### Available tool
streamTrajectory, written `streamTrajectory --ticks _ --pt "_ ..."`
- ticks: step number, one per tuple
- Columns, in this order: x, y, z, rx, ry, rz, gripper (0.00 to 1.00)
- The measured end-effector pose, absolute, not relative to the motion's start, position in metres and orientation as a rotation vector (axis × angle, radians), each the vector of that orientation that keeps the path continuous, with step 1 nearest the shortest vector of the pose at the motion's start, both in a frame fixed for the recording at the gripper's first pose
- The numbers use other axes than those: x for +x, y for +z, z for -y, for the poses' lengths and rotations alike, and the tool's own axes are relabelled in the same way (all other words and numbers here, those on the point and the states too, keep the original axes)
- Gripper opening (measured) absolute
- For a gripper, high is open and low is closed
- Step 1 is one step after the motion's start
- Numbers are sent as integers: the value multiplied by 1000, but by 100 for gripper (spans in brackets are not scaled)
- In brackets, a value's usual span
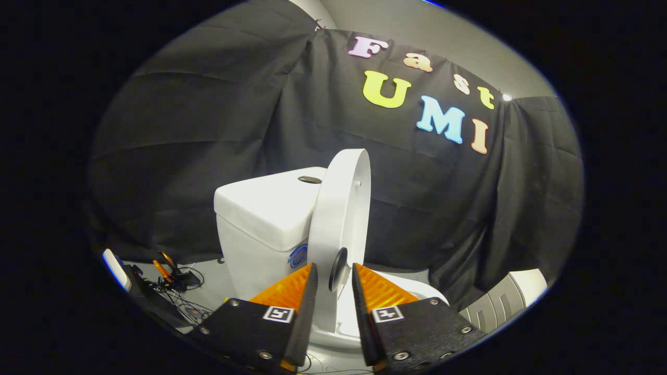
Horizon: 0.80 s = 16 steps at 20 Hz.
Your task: Open the toilet lid.
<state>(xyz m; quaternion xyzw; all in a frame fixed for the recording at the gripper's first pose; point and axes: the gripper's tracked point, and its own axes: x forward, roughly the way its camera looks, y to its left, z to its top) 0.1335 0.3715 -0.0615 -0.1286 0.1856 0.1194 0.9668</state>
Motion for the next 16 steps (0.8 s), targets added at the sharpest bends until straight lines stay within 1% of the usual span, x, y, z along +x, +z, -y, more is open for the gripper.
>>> streamTrajectory --ticks 1,2,4,10,13,16 --pt "134 -59 -370 -262 234 -364 50" --pt "134 -56 -370 -256 225 -350 73" --pt "136 -54 -369 -227 218 -342 95" --pt "137 -49 -360 -149 222 -341 95" --pt "133 -42 -360 -102 253 -331 95" --pt "124 -10 -348 -38 271 -256 95"
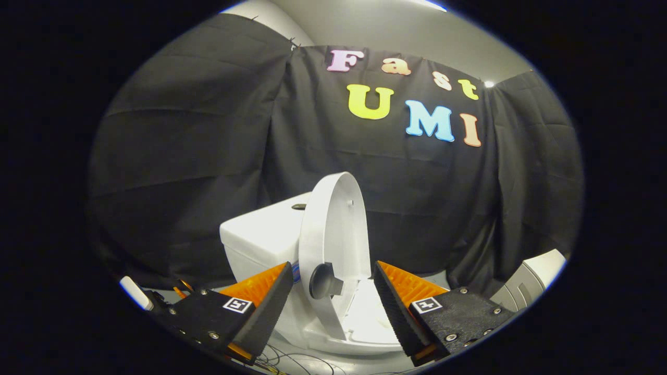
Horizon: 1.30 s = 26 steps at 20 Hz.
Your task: Open the toilet lid.
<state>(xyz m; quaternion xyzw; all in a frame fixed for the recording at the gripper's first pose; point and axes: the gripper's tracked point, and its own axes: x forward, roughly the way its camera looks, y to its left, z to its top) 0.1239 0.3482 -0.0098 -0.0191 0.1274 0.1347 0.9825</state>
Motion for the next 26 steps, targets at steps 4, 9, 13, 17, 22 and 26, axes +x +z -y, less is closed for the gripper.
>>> streamTrajectory --ticks 4,9,13,17,22,26 --pt "115 25 -320 -5 258 -181 95" --pt "103 52 -264 4 213 -127 95" --pt "89 64 -212 17 166 -80 95" --pt "71 66 -168 31 129 -57 95" --pt "52 57 -119 66 79 -39 95" --pt "36 36 -97 61 68 -41 95"
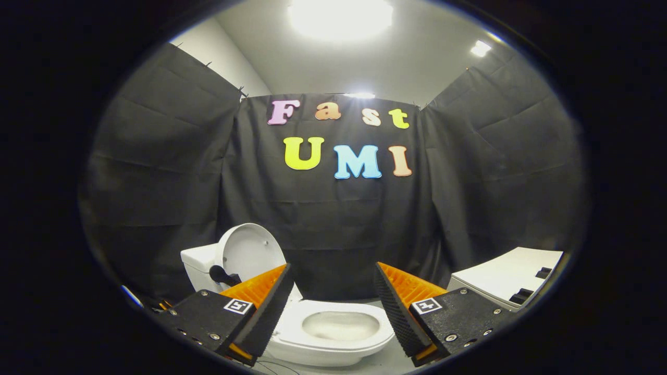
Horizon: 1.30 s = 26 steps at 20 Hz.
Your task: Open the toilet lid.
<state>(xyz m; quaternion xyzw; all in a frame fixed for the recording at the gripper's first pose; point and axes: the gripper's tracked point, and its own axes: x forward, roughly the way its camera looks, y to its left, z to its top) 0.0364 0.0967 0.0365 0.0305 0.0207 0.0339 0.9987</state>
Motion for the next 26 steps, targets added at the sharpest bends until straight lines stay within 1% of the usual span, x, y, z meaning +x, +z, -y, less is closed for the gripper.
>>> streamTrajectory --ticks 8,15,26 --pt "14 26 -67 22 52 -2 95" --pt "3 7 -50 44 11 -26 95" --pt "5 0 -50 51 41 -29 95"
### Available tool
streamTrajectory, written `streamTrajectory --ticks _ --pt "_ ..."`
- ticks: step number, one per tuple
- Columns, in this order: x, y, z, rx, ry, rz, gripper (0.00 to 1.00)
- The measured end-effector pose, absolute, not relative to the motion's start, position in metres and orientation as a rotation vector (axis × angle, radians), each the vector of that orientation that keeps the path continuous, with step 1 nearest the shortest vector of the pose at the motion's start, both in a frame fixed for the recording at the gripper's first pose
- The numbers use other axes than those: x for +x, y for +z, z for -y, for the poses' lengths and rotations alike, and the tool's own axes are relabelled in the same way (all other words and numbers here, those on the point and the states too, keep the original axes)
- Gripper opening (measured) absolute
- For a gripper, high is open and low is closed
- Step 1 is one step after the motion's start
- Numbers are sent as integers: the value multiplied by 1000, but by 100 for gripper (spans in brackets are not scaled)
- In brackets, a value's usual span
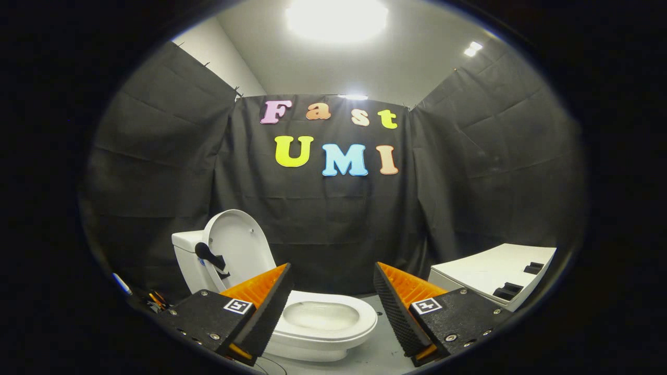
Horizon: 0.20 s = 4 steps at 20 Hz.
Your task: Open the toilet lid.
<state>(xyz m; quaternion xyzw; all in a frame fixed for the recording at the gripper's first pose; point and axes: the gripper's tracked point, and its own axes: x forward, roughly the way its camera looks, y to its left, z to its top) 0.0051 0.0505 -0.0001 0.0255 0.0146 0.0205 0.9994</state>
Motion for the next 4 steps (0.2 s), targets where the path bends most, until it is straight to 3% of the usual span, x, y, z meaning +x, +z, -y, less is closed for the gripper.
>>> streamTrajectory --ticks 4 --pt "7 -3 -44 52 32 -33 95"
